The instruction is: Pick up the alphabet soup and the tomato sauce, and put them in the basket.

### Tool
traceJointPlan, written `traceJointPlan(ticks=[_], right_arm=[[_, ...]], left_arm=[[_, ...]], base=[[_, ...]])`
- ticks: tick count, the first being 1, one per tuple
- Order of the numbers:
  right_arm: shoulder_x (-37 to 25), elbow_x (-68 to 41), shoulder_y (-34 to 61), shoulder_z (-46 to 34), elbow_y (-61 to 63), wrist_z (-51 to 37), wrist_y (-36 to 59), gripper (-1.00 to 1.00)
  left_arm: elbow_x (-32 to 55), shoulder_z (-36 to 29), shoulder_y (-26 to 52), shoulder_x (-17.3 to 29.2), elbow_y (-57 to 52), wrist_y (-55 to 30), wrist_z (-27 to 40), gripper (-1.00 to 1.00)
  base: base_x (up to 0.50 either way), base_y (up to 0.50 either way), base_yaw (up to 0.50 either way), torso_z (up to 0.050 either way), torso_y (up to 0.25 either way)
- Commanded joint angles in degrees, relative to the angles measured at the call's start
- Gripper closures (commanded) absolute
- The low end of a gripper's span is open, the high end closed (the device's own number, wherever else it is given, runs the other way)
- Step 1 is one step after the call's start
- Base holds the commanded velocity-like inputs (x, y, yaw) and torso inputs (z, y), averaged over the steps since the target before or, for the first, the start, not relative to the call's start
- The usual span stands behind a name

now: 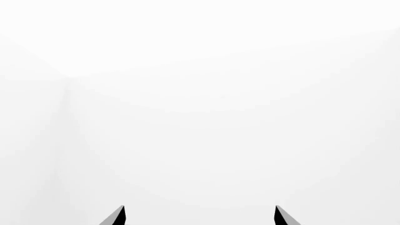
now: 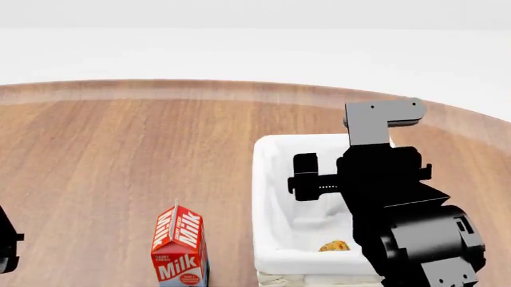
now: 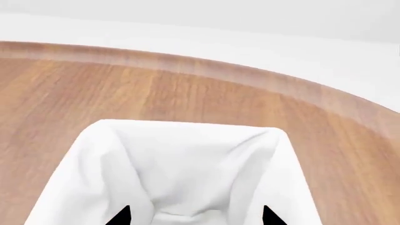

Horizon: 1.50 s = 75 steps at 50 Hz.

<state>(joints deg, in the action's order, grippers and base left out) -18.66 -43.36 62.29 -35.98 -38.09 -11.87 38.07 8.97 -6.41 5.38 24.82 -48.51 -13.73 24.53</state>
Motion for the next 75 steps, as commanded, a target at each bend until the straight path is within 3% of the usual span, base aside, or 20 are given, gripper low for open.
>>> traceJointPlan(ticks=[1,13,25,32,37,52,75], right_arm=[[-7.22,-6.78,0.85,2.95,22.00,-7.29,12.82,-1.00],[-12.60,-20.59,-3.66,9.04,42.99,-17.37,24.96,-1.00],[-13.06,-44.55,-7.87,16.00,58.40,-36.28,34.84,-1.00],[-14.20,-63.28,-9.67,14.41,66.72,-52.18,33.86,-1.00],[-14.88,-70.30,-10.81,11.75,71.42,-58.99,31.37,-1.00],[-15.30,-75.44,-19.68,5.59,79.59,-67.29,26.85,-1.00],[-15.90,-59.80,-37.31,4.68,77.33,-55.95,29.20,-1.00]], left_arm=[[0.01,-0.16,-0.17,0.06,0.35,0.42,0.14,-1.00],[0.01,-0.51,0.30,0.30,-0.47,-0.72,0.37,-1.00],[0.39,-0.27,0.46,0.64,-1.09,-1.41,0.58,-1.00],[0.22,-0.59,0.48,0.68,-1.43,-1.61,0.76,-1.00],[0.30,-0.64,0.69,0.79,-1.78,-2.02,0.85,-1.00],[0.75,0.45,-0.37,1.30,-2.33,-1.40,1.27,-1.00],[0.66,0.01,-0.23,1.52,-2.40,-1.60,1.64,-1.00]], base=[[0.00,0.00,0.00,0.000,0.000],[0.00,0.00,0.00,0.000,0.000],[0.00,0.00,0.00,0.000,0.000],[0.00,0.00,0.00,0.000,0.000],[0.00,0.00,0.00,0.000,0.000],[0.00,0.00,0.00,0.000,0.000],[0.00,0.00,0.00,0.000,0.000]])
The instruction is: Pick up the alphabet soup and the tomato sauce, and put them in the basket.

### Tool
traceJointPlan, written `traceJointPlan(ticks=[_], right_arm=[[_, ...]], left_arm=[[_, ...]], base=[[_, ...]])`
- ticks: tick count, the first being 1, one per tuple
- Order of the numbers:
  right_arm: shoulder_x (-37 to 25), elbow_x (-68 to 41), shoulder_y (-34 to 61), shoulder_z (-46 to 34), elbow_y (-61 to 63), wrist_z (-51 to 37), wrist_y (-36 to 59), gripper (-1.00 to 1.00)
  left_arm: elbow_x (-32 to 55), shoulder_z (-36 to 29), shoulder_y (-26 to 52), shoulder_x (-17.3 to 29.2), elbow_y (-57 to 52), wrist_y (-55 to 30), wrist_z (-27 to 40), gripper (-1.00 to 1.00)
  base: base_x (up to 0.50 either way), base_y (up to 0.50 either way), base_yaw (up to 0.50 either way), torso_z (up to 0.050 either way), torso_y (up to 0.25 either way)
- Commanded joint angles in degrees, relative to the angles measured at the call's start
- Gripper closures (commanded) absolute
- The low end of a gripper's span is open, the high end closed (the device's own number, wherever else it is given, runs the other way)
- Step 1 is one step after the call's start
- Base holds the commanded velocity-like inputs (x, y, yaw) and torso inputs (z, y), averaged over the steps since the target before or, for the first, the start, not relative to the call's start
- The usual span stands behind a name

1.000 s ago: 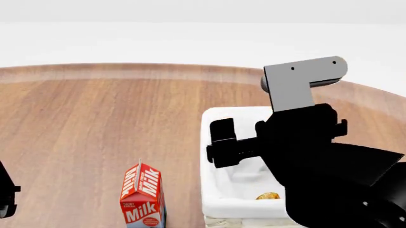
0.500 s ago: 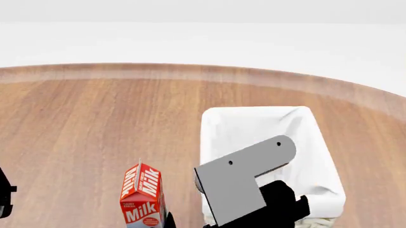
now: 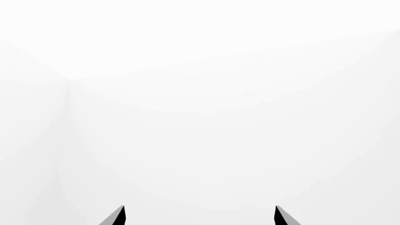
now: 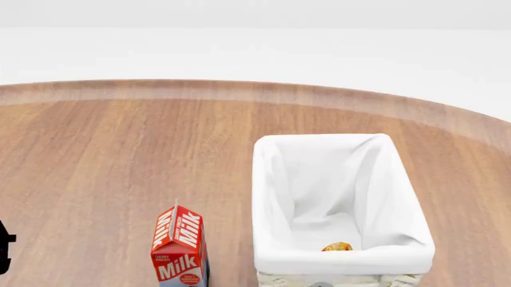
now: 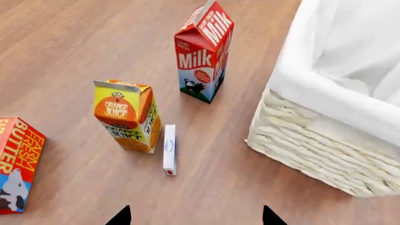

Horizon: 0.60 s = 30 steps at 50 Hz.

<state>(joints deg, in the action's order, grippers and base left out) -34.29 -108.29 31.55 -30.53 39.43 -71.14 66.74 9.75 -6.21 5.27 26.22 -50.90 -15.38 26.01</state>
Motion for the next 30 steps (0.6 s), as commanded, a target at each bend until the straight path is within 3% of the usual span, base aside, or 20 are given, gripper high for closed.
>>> traceJointPlan(ticks=[1,12,30], right_arm=[[-0.53,3.06,-5.87,-1.14,-0.25,1.58,0.07,-1.00],[0.58,10.76,-13.06,-3.00,0.52,7.14,0.48,-1.00],[2.73,18.84,-17.31,-6.06,-0.16,13.96,0.29,-1.00]], left_arm=[[-0.04,0.10,-0.37,0.20,-0.18,0.15,0.26,-1.00],[0.21,0.31,-0.52,0.39,-0.07,0.52,0.36,-1.00],[0.54,0.37,-0.22,0.68,-0.44,0.03,0.66,-1.00]], base=[[0.00,0.00,0.00,0.000,0.000],[0.00,0.00,0.00,0.000,0.000],[0.00,0.00,0.00,0.000,0.000]])
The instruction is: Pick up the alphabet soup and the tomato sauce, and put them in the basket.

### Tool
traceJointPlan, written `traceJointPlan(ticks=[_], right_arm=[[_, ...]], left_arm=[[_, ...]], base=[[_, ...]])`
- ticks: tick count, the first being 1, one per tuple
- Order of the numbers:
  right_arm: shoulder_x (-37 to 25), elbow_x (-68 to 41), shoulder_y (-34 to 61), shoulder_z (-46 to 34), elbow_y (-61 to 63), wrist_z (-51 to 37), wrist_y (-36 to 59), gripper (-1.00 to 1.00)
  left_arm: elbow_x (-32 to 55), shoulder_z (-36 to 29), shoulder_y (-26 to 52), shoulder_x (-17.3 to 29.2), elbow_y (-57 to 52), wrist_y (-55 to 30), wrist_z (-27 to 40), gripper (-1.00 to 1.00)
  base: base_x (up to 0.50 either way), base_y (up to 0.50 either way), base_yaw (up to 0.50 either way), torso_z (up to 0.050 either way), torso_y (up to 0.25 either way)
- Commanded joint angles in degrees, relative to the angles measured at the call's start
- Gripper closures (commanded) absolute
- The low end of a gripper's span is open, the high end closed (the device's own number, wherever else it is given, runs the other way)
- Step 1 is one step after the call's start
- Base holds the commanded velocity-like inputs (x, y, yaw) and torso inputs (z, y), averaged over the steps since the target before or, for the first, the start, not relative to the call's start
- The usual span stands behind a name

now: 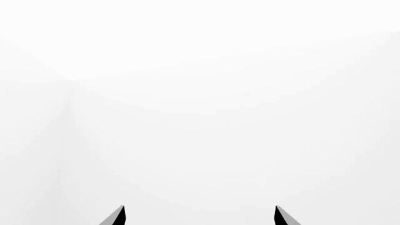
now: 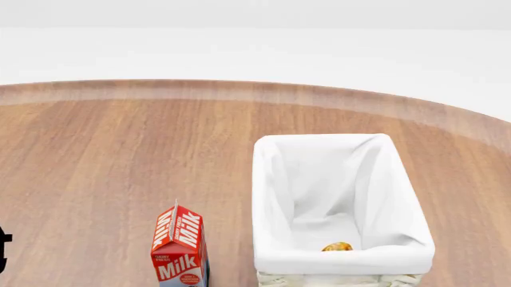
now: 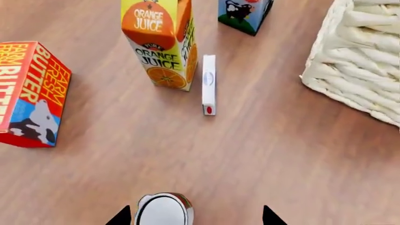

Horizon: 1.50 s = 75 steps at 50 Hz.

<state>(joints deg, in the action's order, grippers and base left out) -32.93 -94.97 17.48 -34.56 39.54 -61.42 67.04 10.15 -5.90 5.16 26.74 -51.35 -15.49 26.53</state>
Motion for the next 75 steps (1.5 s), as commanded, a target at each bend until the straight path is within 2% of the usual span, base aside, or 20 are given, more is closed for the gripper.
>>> traceJointPlan(ticks=[1,3,8,13,20,29,37,75], right_arm=[[1.59,5.42,-3.04,-2.25,-0.24,4.06,0.14,-1.00],[2.25,10.27,-2.45,-4.36,-0.07,6.25,1.49,-1.00],[3.15,14.42,-0.60,-8.04,1.30,6.99,4.32,-1.00],[3.53,14.67,-0.12,-9.01,1.66,7.38,4.70,-1.00],[3.44,22.83,0.33,-12.95,1.30,12.25,4.17,-1.00],[3.94,24.29,1.10,-14.14,0.57,13.47,3.81,-1.00],[4.35,30.65,1.27,-17.62,-2.05,18.45,0.87,-1.00],[4.07,33.48,-2.40,-19.79,-6.99,23.25,-5.13,-1.00]], left_arm=[[0.17,0.10,-0.11,0.14,0.06,0.21,0.17,-1.00],[0.06,-0.16,-0.04,0.07,0.27,0.36,0.15,-1.00],[0.23,0.00,-0.18,0.20,0.10,0.44,0.21,-1.00],[0.15,-0.07,-0.42,0.23,0.26,0.78,0.27,-1.00],[0.11,-0.25,-0.31,0.30,0.38,0.86,0.30,-1.00],[0.05,-0.45,-0.45,0.29,1.09,1.67,0.27,-1.00],[-0.01,-0.56,-0.51,0.42,1.07,1.69,0.36,-1.00],[0.22,-1.10,-0.01,0.84,0.75,1.20,0.79,-1.00]], base=[[0.00,0.00,0.00,0.000,0.000],[0.00,0.00,0.00,0.000,0.000],[0.00,0.00,0.00,0.000,0.000],[0.00,0.00,0.00,0.000,0.000],[0.00,0.00,0.00,0.000,0.000],[0.00,0.00,0.00,0.000,0.000],[0.00,0.00,0.00,0.000,0.000],[0.00,0.00,0.00,0.000,0.000]])
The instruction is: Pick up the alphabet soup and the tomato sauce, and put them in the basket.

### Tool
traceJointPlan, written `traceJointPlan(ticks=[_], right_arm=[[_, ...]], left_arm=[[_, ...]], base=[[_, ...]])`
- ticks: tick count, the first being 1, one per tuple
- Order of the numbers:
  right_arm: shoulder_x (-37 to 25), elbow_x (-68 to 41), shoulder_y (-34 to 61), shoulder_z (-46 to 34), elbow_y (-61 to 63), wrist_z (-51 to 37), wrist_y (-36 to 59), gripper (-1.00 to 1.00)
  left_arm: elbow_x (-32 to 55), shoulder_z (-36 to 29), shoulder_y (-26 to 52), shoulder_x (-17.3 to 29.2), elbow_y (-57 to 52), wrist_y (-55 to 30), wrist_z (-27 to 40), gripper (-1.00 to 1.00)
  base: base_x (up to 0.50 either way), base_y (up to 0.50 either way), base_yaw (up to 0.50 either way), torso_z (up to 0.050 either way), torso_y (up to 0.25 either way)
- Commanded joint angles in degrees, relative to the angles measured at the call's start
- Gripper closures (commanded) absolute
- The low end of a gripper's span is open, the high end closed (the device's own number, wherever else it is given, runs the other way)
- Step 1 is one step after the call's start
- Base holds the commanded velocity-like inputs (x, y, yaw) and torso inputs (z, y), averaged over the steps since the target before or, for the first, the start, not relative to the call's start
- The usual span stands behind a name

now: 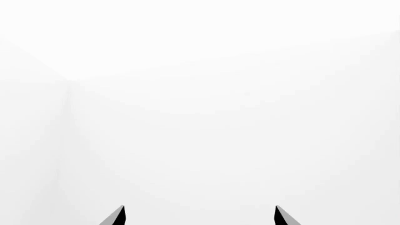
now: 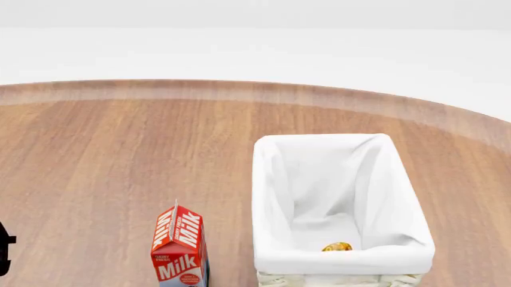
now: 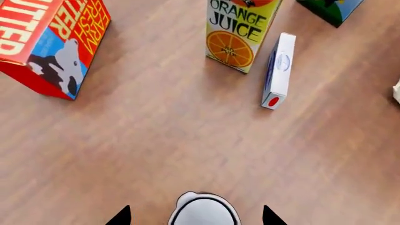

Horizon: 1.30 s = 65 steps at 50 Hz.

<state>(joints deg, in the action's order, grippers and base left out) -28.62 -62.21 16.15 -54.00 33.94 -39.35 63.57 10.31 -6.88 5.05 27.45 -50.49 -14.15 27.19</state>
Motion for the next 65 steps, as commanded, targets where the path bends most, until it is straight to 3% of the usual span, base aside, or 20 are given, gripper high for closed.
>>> traceJointPlan(ticks=[1,65], right_arm=[[-0.23,0.72,-1.06,-0.35,-1.39,1.18,-1.67,-1.00],[0.34,8.07,-1.45,-3.70,-10.96,8.32,-9.28,-1.00]], left_arm=[[0.10,-0.13,0.13,0.16,-0.14,-0.16,0.12,-1.00],[0.54,-0.72,0.78,0.97,-0.38,-0.52,0.73,-1.00]], base=[[0.00,0.00,0.00,0.000,0.000],[0.00,0.00,0.00,0.000,0.000]])
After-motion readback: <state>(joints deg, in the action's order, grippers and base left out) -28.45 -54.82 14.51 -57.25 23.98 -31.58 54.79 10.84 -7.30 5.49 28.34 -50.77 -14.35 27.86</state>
